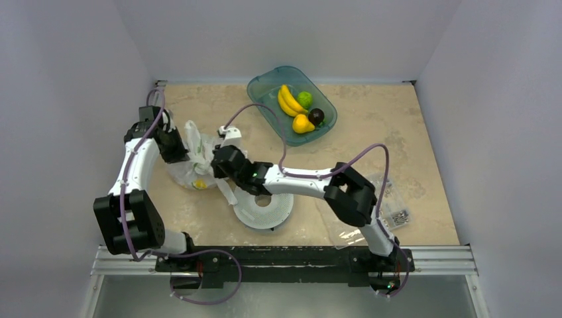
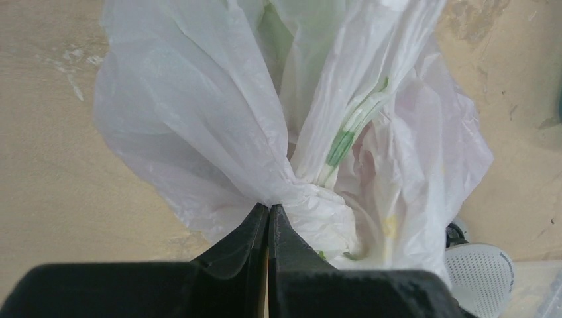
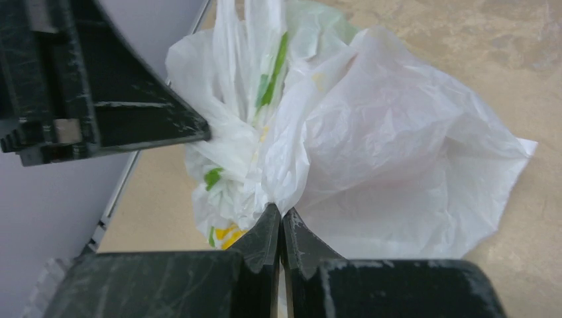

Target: Take the fake fruits out of the plastic bag

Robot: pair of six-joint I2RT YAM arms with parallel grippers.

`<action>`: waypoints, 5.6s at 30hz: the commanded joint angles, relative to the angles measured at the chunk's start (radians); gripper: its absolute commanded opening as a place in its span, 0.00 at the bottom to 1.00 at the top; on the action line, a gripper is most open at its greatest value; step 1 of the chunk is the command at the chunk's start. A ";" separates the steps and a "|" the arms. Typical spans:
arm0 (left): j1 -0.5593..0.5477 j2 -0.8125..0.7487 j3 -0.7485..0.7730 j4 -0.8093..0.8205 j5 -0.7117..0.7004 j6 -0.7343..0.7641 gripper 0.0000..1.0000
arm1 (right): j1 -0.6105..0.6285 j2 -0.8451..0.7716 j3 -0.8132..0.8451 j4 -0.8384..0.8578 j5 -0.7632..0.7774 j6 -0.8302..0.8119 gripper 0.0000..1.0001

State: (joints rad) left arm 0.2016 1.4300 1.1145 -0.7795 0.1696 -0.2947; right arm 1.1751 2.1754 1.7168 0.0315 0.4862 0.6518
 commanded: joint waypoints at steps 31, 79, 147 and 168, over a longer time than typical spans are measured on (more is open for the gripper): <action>0.050 -0.058 0.002 0.038 -0.003 -0.004 0.00 | -0.045 -0.272 -0.251 -0.069 0.115 -0.563 0.74; 0.055 -0.046 0.014 0.030 -0.012 -0.006 0.00 | -0.116 -0.367 -0.469 0.512 -0.250 -0.198 0.00; -0.249 -0.369 -0.106 0.189 0.071 0.196 0.00 | -0.150 -0.437 -0.266 0.019 -0.272 -0.703 0.71; -0.241 -0.430 -0.113 0.178 -0.274 0.116 0.00 | -0.183 -0.486 -0.389 0.271 -0.242 -0.403 0.24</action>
State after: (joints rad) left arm -0.0528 1.0458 0.9955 -0.6254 0.1291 -0.1127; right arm 1.0370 1.8187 1.4189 0.1196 0.2440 0.0582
